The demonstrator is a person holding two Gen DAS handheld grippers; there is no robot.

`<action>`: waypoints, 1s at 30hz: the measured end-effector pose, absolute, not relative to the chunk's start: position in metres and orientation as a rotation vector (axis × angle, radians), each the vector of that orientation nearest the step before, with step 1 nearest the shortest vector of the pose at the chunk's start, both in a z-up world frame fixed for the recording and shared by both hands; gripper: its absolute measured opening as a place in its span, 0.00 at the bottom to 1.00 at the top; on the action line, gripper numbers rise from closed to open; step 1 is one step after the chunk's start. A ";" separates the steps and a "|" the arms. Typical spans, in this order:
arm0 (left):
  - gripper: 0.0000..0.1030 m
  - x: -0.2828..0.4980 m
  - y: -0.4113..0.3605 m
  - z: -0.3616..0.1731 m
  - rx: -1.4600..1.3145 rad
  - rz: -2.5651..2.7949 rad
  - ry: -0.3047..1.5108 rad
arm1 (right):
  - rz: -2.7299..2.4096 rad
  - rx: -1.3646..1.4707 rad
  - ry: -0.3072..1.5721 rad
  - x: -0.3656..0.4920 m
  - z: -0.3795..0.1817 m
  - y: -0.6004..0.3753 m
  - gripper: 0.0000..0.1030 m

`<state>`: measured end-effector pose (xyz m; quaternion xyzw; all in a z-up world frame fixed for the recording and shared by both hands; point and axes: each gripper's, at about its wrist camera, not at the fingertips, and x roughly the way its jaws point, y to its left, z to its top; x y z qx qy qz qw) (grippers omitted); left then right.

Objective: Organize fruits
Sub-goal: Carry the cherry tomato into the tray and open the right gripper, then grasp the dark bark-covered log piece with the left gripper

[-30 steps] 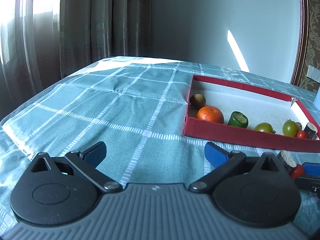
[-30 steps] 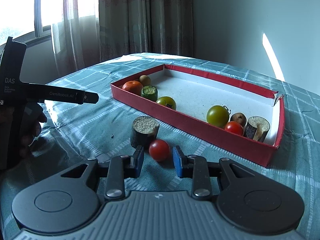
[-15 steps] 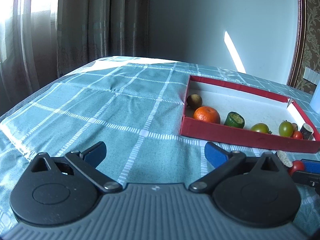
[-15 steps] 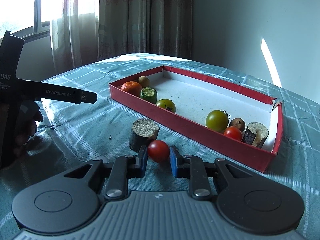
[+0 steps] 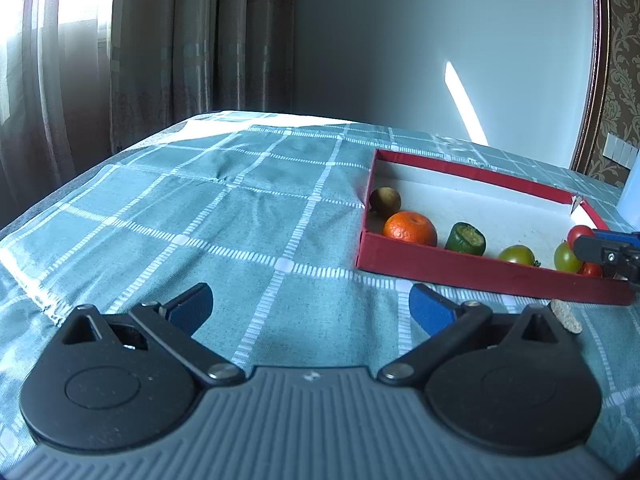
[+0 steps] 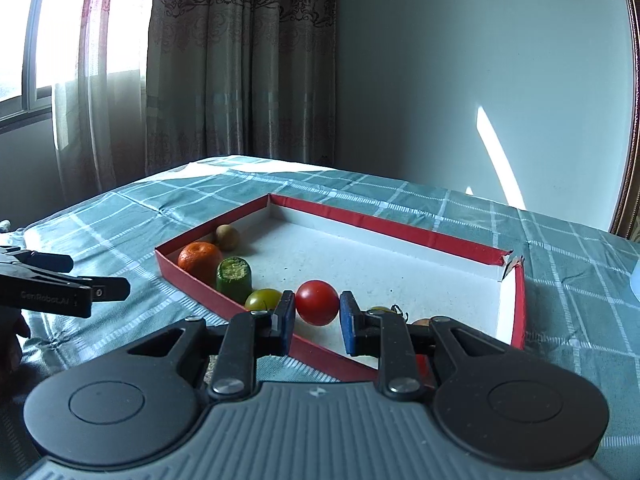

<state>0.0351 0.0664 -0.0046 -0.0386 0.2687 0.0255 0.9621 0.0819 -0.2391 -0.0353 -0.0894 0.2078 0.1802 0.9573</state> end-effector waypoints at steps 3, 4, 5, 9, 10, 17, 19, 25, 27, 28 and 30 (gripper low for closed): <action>1.00 0.036 0.066 -0.005 -0.078 0.046 0.547 | 0.340 -0.175 0.438 0.095 -0.042 -0.238 0.23; 1.00 0.037 0.065 -0.005 -0.076 0.042 0.549 | 0.337 -0.163 0.442 0.098 -0.044 -0.239 0.23; 1.00 0.037 0.065 -0.005 -0.075 0.040 0.550 | 0.335 -0.156 0.452 0.100 -0.045 -0.239 0.23; 1.00 0.038 0.064 -0.006 -0.069 0.031 0.554 | 0.325 -0.125 0.447 0.101 -0.045 -0.244 0.23; 1.00 0.038 0.064 -0.006 -0.069 0.030 0.554 | 0.327 -0.117 0.444 0.101 -0.044 -0.246 0.25; 1.00 0.038 0.064 -0.006 -0.071 0.035 0.553 | 0.295 -0.049 0.353 0.073 -0.031 -0.266 0.29; 1.00 0.037 0.064 -0.006 -0.069 0.033 0.550 | 0.275 -0.022 0.322 0.057 -0.028 -0.279 0.29; 1.00 0.027 0.053 -0.001 -0.027 -0.015 0.502 | 0.132 0.035 0.268 0.030 -0.040 -0.315 0.58; 1.00 0.018 0.040 0.002 0.016 -0.040 0.459 | 0.102 0.087 0.267 0.031 -0.044 -0.326 0.63; 1.00 0.013 0.032 0.004 0.036 -0.053 0.433 | 0.099 0.120 0.275 0.034 -0.044 -0.331 0.63; 1.00 0.004 0.014 0.007 0.074 -0.101 0.406 | 0.102 0.158 0.288 0.039 -0.046 -0.337 0.63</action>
